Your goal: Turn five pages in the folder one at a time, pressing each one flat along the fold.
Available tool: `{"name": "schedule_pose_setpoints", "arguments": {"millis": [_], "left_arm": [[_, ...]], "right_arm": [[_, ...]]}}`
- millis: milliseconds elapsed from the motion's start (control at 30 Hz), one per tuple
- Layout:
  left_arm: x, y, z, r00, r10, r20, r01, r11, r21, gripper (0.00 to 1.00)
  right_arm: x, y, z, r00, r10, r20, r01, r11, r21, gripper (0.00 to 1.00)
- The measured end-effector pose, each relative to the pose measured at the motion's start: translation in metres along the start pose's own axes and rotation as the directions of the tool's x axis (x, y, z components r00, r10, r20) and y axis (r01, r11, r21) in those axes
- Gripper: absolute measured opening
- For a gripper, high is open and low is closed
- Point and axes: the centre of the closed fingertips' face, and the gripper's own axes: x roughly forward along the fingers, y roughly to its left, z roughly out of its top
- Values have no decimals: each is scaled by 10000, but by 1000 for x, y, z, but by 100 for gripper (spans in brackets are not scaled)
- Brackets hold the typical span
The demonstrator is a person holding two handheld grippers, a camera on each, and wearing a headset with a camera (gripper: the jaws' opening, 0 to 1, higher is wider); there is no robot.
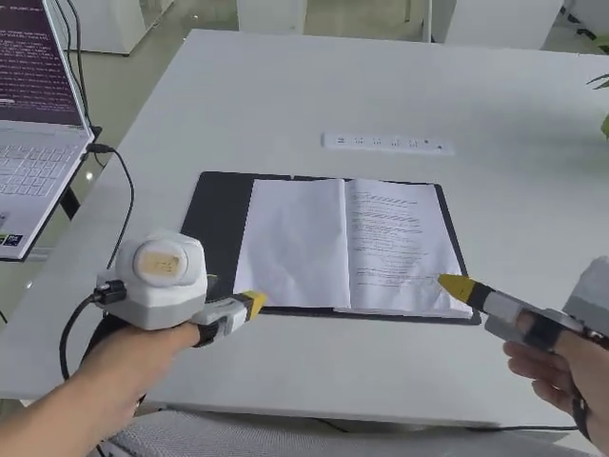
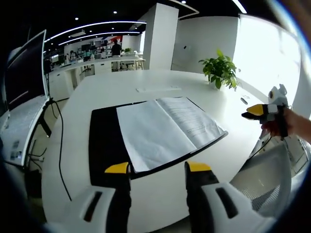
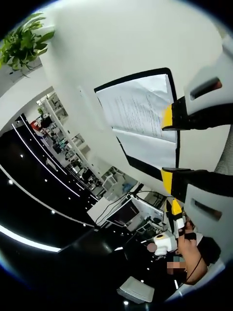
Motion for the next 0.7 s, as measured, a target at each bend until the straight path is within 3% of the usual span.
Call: {"name": "schedule_pose_setpoints", "arguments": {"millis": [200, 300, 433, 700], "left_arm": [[-16, -4, 6, 9999, 116, 99, -116, 9999, 28, 48], [-17, -3, 4, 9999, 143, 85, -144, 9997, 190, 48], [-19, -3, 2, 9998, 131, 126, -130, 9999, -54, 50], [-15, -7, 1, 9999, 105, 13, -105, 9998, -139, 54]], "right_arm": [[-9, -6, 3, 9993, -254, 275, 253, 9997, 47, 34], [-10, -8, -1, 9996, -245, 100, 245, 9997, 11, 35], [-12, -14, -3, 9989, -470, 47, 471, 9982, -377, 39], [-16, -25, 5, 9977, -618, 294, 629, 9972, -401, 41]]}}
